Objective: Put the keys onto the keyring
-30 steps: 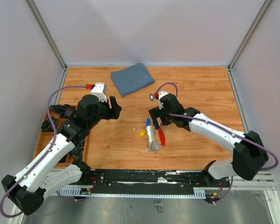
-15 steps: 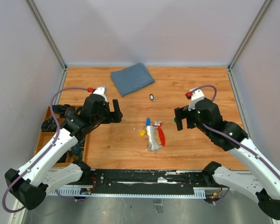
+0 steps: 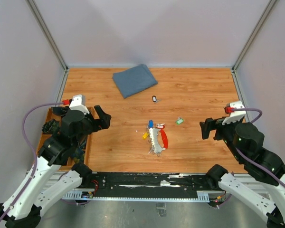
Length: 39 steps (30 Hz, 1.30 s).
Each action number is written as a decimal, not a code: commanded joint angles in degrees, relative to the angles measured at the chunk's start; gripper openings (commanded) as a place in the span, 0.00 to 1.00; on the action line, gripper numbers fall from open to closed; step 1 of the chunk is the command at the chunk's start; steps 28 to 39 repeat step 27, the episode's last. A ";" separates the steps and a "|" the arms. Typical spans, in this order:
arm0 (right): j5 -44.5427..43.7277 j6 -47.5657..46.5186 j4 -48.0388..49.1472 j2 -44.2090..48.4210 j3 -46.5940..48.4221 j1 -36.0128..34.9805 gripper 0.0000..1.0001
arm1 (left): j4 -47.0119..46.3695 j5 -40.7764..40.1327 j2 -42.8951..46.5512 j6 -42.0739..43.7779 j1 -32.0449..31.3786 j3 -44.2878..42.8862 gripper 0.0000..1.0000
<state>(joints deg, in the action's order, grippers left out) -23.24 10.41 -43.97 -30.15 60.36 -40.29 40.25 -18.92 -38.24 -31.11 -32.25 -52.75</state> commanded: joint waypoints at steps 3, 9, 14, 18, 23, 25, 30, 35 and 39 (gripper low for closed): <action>-6.62 -1.36 -1.88 4.75 -5.00 0.38 0.98 | -4.71 -0.66 8.06 2.14 0.43 6.15 1.00; -6.98 -1.67 -1.08 5.38 -8.39 0.34 0.98 | -4.75 -1.52 9.98 1.68 0.43 7.05 1.00; -7.66 -1.45 -0.97 4.61 -9.49 0.39 0.98 | -4.96 -0.86 8.65 1.85 0.43 7.14 1.00; -8.13 -1.69 -1.00 4.53 -9.79 0.35 0.98 | -4.89 -0.84 7.12 2.02 0.43 7.05 1.00; -8.21 -1.63 -0.92 5.43 -9.94 0.38 0.98 | -4.91 -1.41 6.53 2.02 0.43 7.05 1.00; -8.19 -1.63 -0.76 5.94 -10.15 0.31 0.98 | -4.92 -1.47 6.64 2.02 0.43 7.05 1.00; -7.93 -1.71 -0.64 6.07 -10.25 0.32 0.98 | -4.98 -1.77 6.85 1.96 0.42 7.20 1.00; -7.93 -1.71 -0.64 6.07 -10.25 0.32 0.98 | -4.98 -1.77 6.85 1.96 0.42 7.20 1.00; -7.93 -1.71 -0.64 6.07 -10.25 0.32 0.98 | -4.98 -1.77 6.85 1.96 0.42 7.20 1.00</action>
